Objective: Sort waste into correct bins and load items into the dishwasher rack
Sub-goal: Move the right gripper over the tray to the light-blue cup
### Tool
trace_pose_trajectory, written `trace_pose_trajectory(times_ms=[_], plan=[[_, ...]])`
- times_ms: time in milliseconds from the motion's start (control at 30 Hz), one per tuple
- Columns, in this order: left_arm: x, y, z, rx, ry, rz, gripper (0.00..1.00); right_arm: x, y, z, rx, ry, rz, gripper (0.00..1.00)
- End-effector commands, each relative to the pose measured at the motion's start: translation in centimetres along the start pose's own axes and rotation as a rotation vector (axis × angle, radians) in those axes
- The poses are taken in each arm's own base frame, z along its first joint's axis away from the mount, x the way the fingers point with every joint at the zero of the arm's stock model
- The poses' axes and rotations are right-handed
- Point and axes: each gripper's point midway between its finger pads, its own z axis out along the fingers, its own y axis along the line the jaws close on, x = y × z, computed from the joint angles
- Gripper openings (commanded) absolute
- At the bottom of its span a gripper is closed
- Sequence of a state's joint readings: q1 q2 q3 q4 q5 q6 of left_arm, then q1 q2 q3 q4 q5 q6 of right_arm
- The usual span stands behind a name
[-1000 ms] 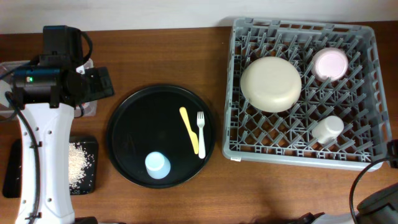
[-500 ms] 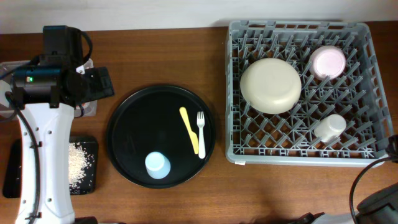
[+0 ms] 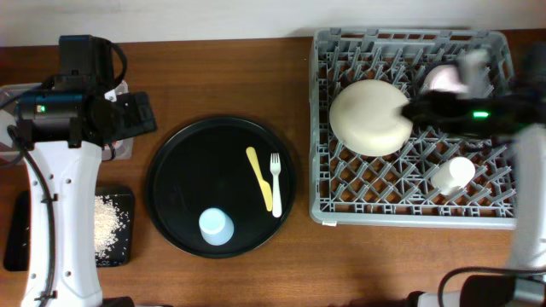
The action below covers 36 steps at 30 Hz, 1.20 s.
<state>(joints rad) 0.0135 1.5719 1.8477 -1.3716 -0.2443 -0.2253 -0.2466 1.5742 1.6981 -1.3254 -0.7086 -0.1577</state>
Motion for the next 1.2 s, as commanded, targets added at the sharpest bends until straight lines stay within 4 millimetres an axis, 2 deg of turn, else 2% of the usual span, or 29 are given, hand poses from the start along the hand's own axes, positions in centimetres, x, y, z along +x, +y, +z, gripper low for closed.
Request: trace_pose_trajectory(times_ms=[0, 33, 67, 133, 233, 300, 400, 467, 533, 633, 700, 833, 933, 1067, 1167], plan=[[-0.3, 0.3, -0.2, -0.009, -0.012, -0.010, 0.99, 2.8, 8.1, 4.9, -0.097, 0.158, -0.348, 0.97], [-0.3, 0.3, -0.2, -0.009, -0.012, -0.010, 0.99, 4.0, 10.0, 6.1, -0.133, 0.200, -0.442, 0.98], [-0.3, 0.3, -0.2, -0.009, -0.012, -0.010, 0.99, 6.6, 12.5, 8.6, -0.126, 0.298, -0.591, 1.00], [-0.3, 0.3, -0.2, -0.009, -0.012, -0.010, 0.99, 9.0, 14.1, 11.1, -0.085, 0.388, -0.702, 0.98], [-0.3, 0.3, -0.2, -0.009, -0.012, -0.010, 0.99, 13.0, 17.8, 15.1, -0.134, 0.493, -0.844, 0.98], [-0.3, 0.3, -0.2, -0.009, -0.012, -0.010, 0.99, 15.1, 19.1, 17.6, -0.140, 0.539, -0.915, 0.98], [-0.3, 0.3, -0.2, -0.009, -0.012, -0.010, 0.99, 19.6, 22.1, 22.6, -0.195, 0.596, -1.041, 0.98], [-0.3, 0.3, -0.2, -0.009, -0.012, -0.010, 0.99, 21.0, 23.0, 24.3, -0.183, 0.592, -1.102, 0.98], [-0.3, 0.3, -0.2, -0.009, -0.012, -0.010, 0.99, 21.4, 24.4, 24.6, -0.210, 0.559, -1.135, 0.98], [-0.3, 0.3, -0.2, -0.009, -0.012, -0.010, 0.99, 21.4, 24.5, 24.6, -0.211, 0.557, -1.137, 0.98], [-0.3, 0.3, -0.2, -0.009, -0.012, -0.010, 0.99, 22.2, 24.7, 24.6, -0.215, 0.567, -1.153, 0.98], [-0.3, 0.3, -0.2, -0.009, -0.012, -0.010, 1.00, 24.0, 24.7, 26.7, -0.144, 0.574, -1.237, 0.98], [-0.3, 0.3, -0.2, -0.009, -0.012, -0.010, 0.99, 24.9, 23.8, 28.6, -0.076, 0.586, -1.281, 0.98], [-0.3, 0.3, -0.2, -0.009, -0.012, -0.010, 0.99, 24.5, 22.3, 30.6, 0.011, 0.579, -1.302, 0.98], [-0.3, 0.3, -0.2, -0.009, -0.012, -0.010, 0.99, 24.4, 22.0, 31.4, 0.027, 0.569, -1.306, 0.98]])
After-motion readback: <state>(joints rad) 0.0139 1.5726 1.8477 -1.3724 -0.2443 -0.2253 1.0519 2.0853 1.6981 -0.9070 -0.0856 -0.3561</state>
